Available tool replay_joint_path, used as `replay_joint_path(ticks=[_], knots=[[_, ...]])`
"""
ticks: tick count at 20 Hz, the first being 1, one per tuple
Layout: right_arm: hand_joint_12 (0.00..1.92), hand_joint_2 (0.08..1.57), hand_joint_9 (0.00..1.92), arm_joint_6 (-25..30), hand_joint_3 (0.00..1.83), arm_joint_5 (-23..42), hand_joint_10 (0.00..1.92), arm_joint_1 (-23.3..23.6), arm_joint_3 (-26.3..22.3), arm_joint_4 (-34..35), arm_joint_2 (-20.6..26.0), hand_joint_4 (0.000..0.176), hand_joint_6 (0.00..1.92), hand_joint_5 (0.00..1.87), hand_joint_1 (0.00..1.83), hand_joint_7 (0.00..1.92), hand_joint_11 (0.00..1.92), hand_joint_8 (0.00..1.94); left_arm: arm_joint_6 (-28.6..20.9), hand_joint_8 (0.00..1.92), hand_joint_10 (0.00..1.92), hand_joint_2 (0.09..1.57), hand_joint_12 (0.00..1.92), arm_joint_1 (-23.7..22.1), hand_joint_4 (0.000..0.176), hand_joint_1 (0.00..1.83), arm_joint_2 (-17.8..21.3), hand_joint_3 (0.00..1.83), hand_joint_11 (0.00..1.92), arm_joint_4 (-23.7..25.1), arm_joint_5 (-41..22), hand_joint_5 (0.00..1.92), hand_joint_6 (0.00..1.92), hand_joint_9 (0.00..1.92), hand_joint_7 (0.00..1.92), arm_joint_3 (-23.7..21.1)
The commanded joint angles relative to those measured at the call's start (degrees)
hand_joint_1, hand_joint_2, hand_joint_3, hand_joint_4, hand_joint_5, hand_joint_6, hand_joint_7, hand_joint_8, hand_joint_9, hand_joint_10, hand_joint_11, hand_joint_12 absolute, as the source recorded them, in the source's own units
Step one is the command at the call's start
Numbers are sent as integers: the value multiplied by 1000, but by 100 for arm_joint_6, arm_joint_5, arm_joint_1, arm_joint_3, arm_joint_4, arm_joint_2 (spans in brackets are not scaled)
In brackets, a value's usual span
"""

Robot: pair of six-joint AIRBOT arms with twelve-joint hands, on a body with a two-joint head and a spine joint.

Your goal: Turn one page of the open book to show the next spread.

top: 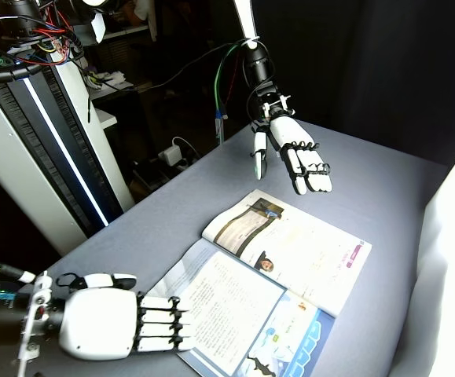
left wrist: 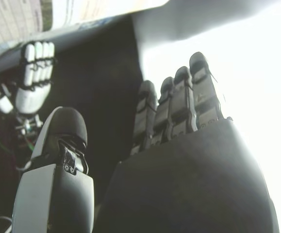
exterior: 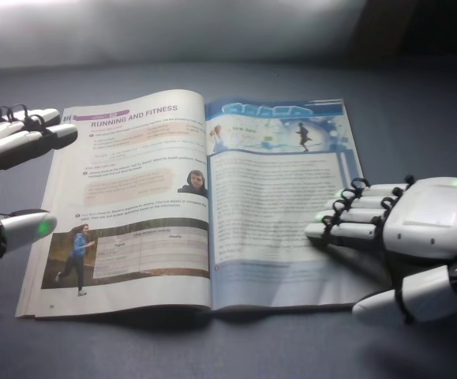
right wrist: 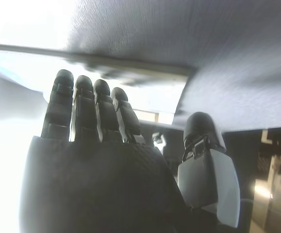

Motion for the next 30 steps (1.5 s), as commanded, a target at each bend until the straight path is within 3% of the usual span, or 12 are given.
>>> replay_joint_path(ticks=[1,10,16,21,26,27,28,29,30], knots=[[0,1151,0,25,0,482,0,69,29,76,-17,0,0,0,0,0,0,0,-12,0,0,1325,0,-8,0,417,61,0,0,-147,-697,142,2,0,1,-11],[0,1133,0,25,0,556,0,269,332,67,-511,0,0,0,0,0,0,0,10,5,0,1324,0,270,0,393,91,1,0,-341,-797,161,3,0,33,-95],[0,1131,0,25,0,949,0,445,837,316,-1155,0,0,0,0,0,0,0,16,1,0,1350,0,710,0,373,92,6,0,-657,-990,134,2,0,26,-194],[0,1152,0,-21,0,1304,0,566,1168,596,-1576,0,0,0,0,0,0,0,14,10,0,1371,0,909,0,358,42,8,0,-811,-1045,221,23,0,76,-221],[0,1104,0,-51,0,1661,0,992,1309,558,-1952,0,0,0,0,0,0,0,-12,2,0,1370,0,941,3,412,-57,2,0,-817,-989,251,20,0,78,-182],[0,1123,0,-51,0,1696,0,1093,1307,491,-1998,0,0,0,0,0,0,0,-20,0,0,1384,0,944,14,398,-60,6,0,-817,-983,220,5,0,37,-180],[0,1139,0,-51,0,1735,0,1189,1305,410,-2023,0,0,0,0,0,0,0,-22,4,0,1398,0,956,0,347,-60,10,0,-818,-978,216,3,0,41,-181],[0,1122,0,-51,0,1782,0,1268,1305,369,-2023,0,0,0,0,0,0,0,-22,0,0,1415,0,969,15,208,-65,15,0,-825,-977,65,0,0,7,-178],[0,1113,0,-51,0,1858,0,1339,1306,361,-2059,0,0,0,0,0,0,0,-22,0,0,1387,0,974,0,398,-73,0,0,-833,-977,55,7,0,1,-172]])
